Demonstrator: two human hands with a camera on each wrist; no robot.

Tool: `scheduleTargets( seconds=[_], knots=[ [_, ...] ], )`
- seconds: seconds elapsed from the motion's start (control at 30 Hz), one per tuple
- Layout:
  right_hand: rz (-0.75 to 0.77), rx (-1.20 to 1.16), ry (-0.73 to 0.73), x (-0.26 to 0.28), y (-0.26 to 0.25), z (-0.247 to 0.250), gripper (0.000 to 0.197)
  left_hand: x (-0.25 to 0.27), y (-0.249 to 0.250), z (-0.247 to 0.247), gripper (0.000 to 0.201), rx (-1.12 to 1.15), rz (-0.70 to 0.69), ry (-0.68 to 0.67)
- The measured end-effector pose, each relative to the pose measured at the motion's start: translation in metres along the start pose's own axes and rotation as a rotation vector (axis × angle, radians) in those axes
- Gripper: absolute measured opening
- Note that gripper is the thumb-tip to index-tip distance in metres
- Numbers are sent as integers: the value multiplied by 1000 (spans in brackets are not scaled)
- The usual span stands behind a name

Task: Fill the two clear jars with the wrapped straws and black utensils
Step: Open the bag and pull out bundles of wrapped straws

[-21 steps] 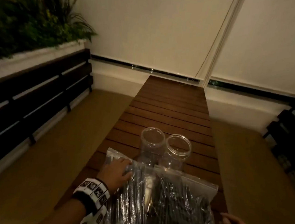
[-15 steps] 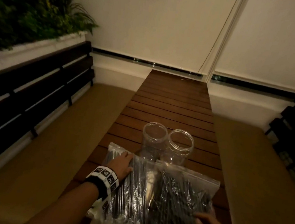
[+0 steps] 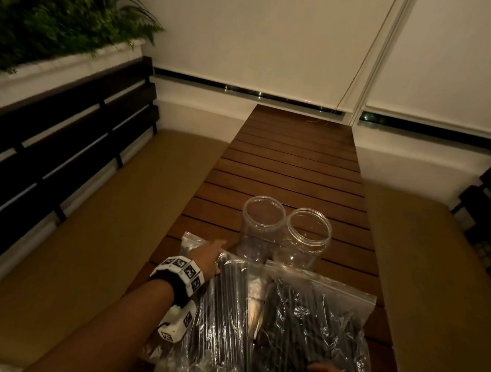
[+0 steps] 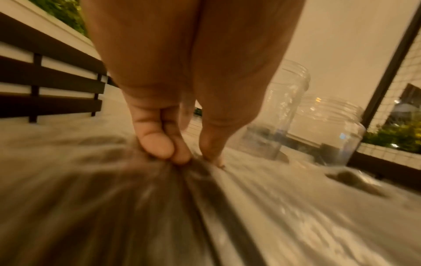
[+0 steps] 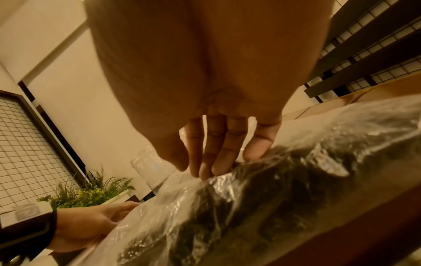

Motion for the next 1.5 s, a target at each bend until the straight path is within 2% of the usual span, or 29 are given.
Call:
scheduleTargets(
  seconds=[0.07,0.17,0.2,0.27,0.33,0.4,0.53,0.63,0.7,0.8,0.87,0.93,1.03,1.1,1.2,1.3,1.37,1.43,1.5],
  knots=[
    [-2,8,12,6,-15,3,42,-6,1,6,63,-96,-6,-60],
    [-53,-69,29,19,-43,13,46,-9,2,9,31,-201,-19,-8],
    [-48,-91,35,24,-58,19,39,-9,2,8,23,-229,-29,14],
    [-36,-141,73,32,-88,31,12,-6,0,10,16,-281,-33,59],
    [-14,-181,70,29,-96,37,24,0,-1,13,17,-293,2,106],
    [-4,-179,44,25,-106,40,24,10,2,18,19,-264,3,143],
    [81,-235,63,20,-130,42,28,38,1,36,23,-63,-88,295],
    [190,-293,199,19,-152,47,25,73,-2,55,32,72,-200,440],
    [251,-345,310,18,-167,55,23,100,-2,67,27,165,-281,542],
    [324,-447,382,21,-197,75,18,132,3,81,17,199,-359,672],
    [388,-541,355,26,-223,87,16,142,8,90,16,199,-399,766],
    [430,-641,244,28,-245,89,20,143,13,91,19,242,-416,810],
    [381,-687,-57,25,-272,73,38,136,21,81,28,322,-388,763],
    [348,-627,-200,19,-285,53,34,131,30,75,29,350,-396,717],
    [307,-453,-166,7,-297,30,21,122,41,74,22,372,-428,650],
    [299,-464,-96,-3,-306,31,8,120,50,81,12,394,-504,540],
    [337,-448,-58,-9,-310,39,8,119,52,89,6,411,-484,535],
    [374,-431,-39,-13,-313,46,10,116,55,99,14,459,-426,524],
    [406,-399,-29,-15,-315,50,9,113,60,110,33,462,-409,470]
  ],
)
Point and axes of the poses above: each hand's wrist, its own x-axis away from the middle knuckle, its own z-axis out of the back of the hand, y = z × x, the point moved 1 cm from there along -x, towards the middle knuckle, and after that the axes turned 5 degrees about -x, right-handed, at the moved point
